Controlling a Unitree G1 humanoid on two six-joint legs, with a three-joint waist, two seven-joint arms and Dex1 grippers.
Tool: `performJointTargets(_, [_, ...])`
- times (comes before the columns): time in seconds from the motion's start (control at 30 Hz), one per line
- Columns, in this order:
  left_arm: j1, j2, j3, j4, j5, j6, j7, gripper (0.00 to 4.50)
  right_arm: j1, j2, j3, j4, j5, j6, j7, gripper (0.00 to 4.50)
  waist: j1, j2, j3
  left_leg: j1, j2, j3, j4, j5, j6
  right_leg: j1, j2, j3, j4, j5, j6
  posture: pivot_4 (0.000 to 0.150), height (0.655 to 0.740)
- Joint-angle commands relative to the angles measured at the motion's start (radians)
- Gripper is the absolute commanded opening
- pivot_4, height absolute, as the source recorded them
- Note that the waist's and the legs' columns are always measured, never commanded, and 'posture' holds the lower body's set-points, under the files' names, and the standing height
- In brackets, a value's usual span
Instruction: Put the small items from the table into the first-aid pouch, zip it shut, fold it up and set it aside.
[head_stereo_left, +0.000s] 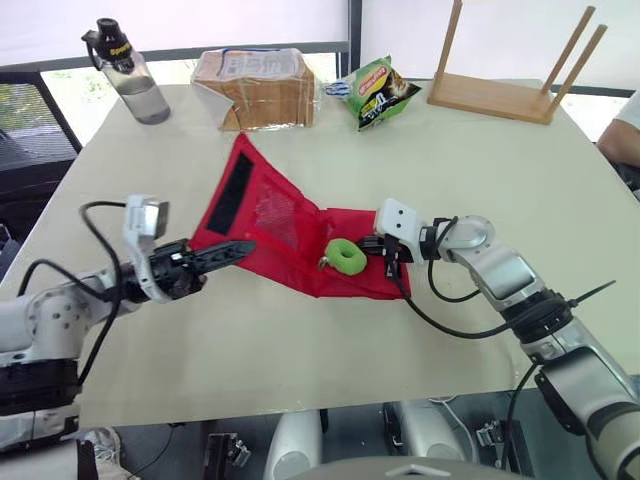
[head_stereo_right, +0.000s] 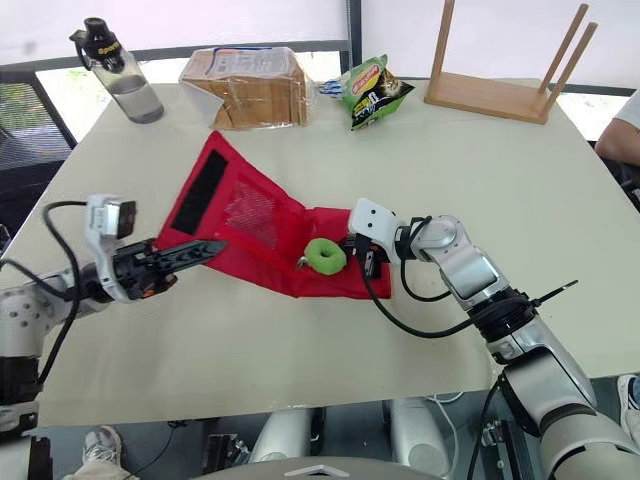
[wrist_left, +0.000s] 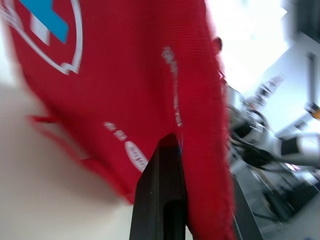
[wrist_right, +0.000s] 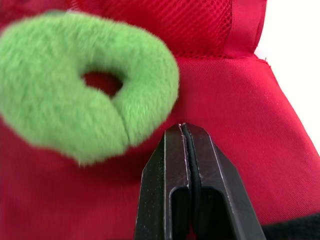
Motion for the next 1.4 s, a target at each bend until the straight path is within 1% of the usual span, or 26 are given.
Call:
performJointTargets(0.03, [-0.087, -0.117, -0.13, -0.059, 0.061, 0.032, 0.131, 0.0, 0.054, -0.012, 0.009, -0.036, -0.023, 0.041, 0.008, 0.04, 0.004, 0.0, 0.0, 0.0, 0.0, 0.0, 0.0, 0.0, 0.0, 0.0, 0.0, 0.0, 0.0, 0.0, 0.0, 0.15, 0.74])
performJointTargets(0.07, [-0.119, -0.157, -0.146, -0.056, 0.067, 0.048, 0.183, 0.0, 0.062, -0.013, 0.007, -0.046, -0.026, 0.042, 0.009, 0.04, 0.009, 0.0, -0.001, 0.0, -0.001, 0.0, 0.001, 0.0, 0.0, 0.001, 0.0, 0.0, 0.0, 0.0, 0.0, 0.15, 0.74])
performJointTargets(0.13, [-0.21, -0.269, -0.17, -0.039, 0.036, 0.116, 0.294, 0.0, 0.087, -0.018, -0.005, -0.091, -0.017, 0.051, 0.012, 0.04, 0.01, -0.001, -0.001, -0.001, -0.001, -0.002, 0.002, 0.0, 0.0, 0.002, 0.0, -0.001, 0.0, 0.0, 0.001, 0.15, 0.74])
performJointTargets(0.2, [-0.303, -0.395, -0.204, -0.006, 0.043, 0.16, 0.403, 0.0, 0.114, -0.025, -0.023, -0.137, -0.01, 0.069, 0.004, 0.04, 0.02, -0.001, -0.001, -0.001, -0.001, -0.003, 0.004, 0.0, 0.0, 0.003, 0.0, -0.001, 0.0, 0.0, 0.001, 0.15, 0.74])
performJointTargets(0.27, [-0.366, -0.488, -0.218, 0.028, 0.058, 0.188, 0.476, 0.0, 0.137, -0.031, -0.045, -0.173, -0.004, 0.081, -0.005, 0.04, 0.021, -0.002, -0.001, -0.001, -0.002, -0.004, 0.005, 0.0, 0.0, 0.004, 0.0, -0.002, 0.0, 0.001, 0.002, 0.15, 0.74])
performJointTargets(0.33, [-0.393, -0.547, -0.236, 0.049, 0.083, 0.199, 0.52, 0.0, 0.164, -0.032, -0.084, -0.221, 0.019, 0.101, -0.018, 0.04, 0.019, -0.002, -0.001, 0.0, -0.002, -0.004, 0.005, 0.0, 0.0, 0.004, 0.0, -0.001, 0.0, 0.001, 0.002, 0.15, 0.74])
performJointTargets(0.4, [-0.401, -0.584, -0.246, 0.059, 0.104, 0.216, 0.552, 0.0, 0.188, -0.026, -0.136, -0.273, 0.055, 0.126, -0.033, 0.04, 0.018, -0.002, -0.001, 0.0, -0.002, -0.004, 0.004, 0.0, 0.0, 0.004, 0.001, -0.001, 0.0, 0.001, 0.002, 0.15, 0.74])
performJointTargets(0.53, [-0.39, -0.61, -0.258, 0.032, 0.115, 0.275, 0.6, 0.0, 0.258, -0.079, -0.262, -0.424, 0.104, 0.175, -0.066, 0.04, 0.022, -0.001, -0.001, -0.001, -0.002, -0.006, 0.004, 0.0, 0.0, 0.004, 0.001, -0.002, 0.0, 0.001, 0.001, 0.15, 0.74])
performJointTargets(0.63, [-0.394, -0.614, -0.251, 0.038, 0.14, 0.284, 0.634, 0.0, 0.309, -0.132, -0.353, -0.522, 0.156, 0.202, -0.062, 0.04, 0.027, -0.001, -0.001, -0.002, -0.004, -0.006, 0.004, 0.0, 0.0, 0.004, 0.0, -0.002, 0.0, 0.001, 0.002, 0.15, 0.74])
performJointTargets(0.8, [-0.401, -0.58, -0.208, 0.0, 0.105, 0.38, 0.664, 0.0, 0.428, -0.274, -0.511, -0.65, 0.212, 0.225, -0.033, 0.04, 0.023, -0.001, -0.001, -0.001, -0.005, -0.008, 0.004, 0.0, 0.0, 0.005, 0.0, -0.002, -0.001, 0.001, 0.002, 0.15, 0.74])
performJointTargets(0.93, [-0.417, -0.586, -0.225, -0.017, 0.114, 0.414, 0.671, 0.0, 0.521, -0.342, -0.682, -0.693, 0.305, 0.239, -0.006, 0.04, 0.022, -0.001, -0.001, -0.001, -0.005, -0.008, 0.003, 0.0, 0.0, 0.005, 0.0, -0.003, -0.001, 0.0, 0.002, 0.15, 0.74])
performJointTargets(1.0, [-0.431, -0.601, -0.235, -0.013, 0.126, 0.423, 0.682, 0.0, 0.561, -0.371, -0.794, -0.698, 0.368, 0.248, 0.019, 0.04, 0.024, -0.001, -0.001, -0.001, -0.005, -0.008, 0.003, 0.0, 0.0, 0.005, 0.0, -0.003, -0.001, 0.0, 0.002, 0.15, 0.74])
performJointTargets(1.1, [-0.443, -0.582, -0.264, -0.014, 0.148, 0.433, 0.666, 0.0, 0.593, -0.413, -0.926, -0.703, 0.485, 0.306, 0.047, 0.04, 0.025, -0.001, -0.001, -0.001, -0.006, -0.009, 0.004, 0.0, 0.0, 0.006, -0.001, -0.003, -0.002, 0.0, 0.003, 0.15, 0.74])
performJointTargets(1.13, [-0.444, -0.564, -0.276, -0.016, 0.149, 0.437, 0.644, 0.0, 0.597, -0.424, -0.956, -0.705, 0.521, 0.325, 0.05, 0.53, 0.025, -0.001, -0.001, 0.0, -0.006, -0.009, 0.004, 0.0, 0.0, 0.007, -0.001, -0.003, -0.002, 0.0, 0.003, 0.15, 0.74])
performJointTargets(1.17, [-0.444, -0.545, -0.29, -0.02, 0.159, 0.431, 0.627, 0.64, 0.602, -0.44, -0.983, -0.712, 0.563, 0.349, 0.06, 0.78, 0.021, -0.001, -0.001, 0.0, -0.006, -0.009, 0.004, 0.0, 0.0, 0.007, -0.001, -0.003, -0.002, 0.0, 0.003, 0.15, 0.74])
performJointTargets(1.2, [-0.444, -0.529, -0.297, -0.02, 0.163, 0.431, 0.616, 0.92, 0.603, -0.454, -1.006, -0.719, 0.6, 0.37, 0.063, 1.3, 0.019, -0.001, -0.001, 0.001, -0.006, -0.009, 0.004, 0.0, 0.0, 0.007, 0.0, -0.003, -0.002, 0.0, 0.003, 0.15, 0.74])
performJointTargets(1.27, [-0.445, -0.495, -0.315, -0.021, 0.178, 0.415, 0.59, 1.69, 0.593, -0.476, -1.042, -0.724, 0.664, 0.4, 0.059, 2.11, 0.017, 0.0, -0.001, 0.001, -0.006, -0.01, 0.003, 0.0, 0.0, 0.007, 0.0, -0.003, -0.002, 0.0, 0.003, 0.15, 0.74])
performJointTargets(1.4, [-0.441, -0.418, -0.351, -0.043, 0.196, 0.382, 0.509, 3.66, 0.599, -0.535, -1.081, -0.713, 0.729, 0.417, 0.083, 4.2, 0.015, 0.0, -0.001, 0.001, -0.006, -0.011, 0.003, 0.0, 0.0, 0.008, 0.0, -0.004, -0.002, -0.001, 0.004, 0.15, 0.74])
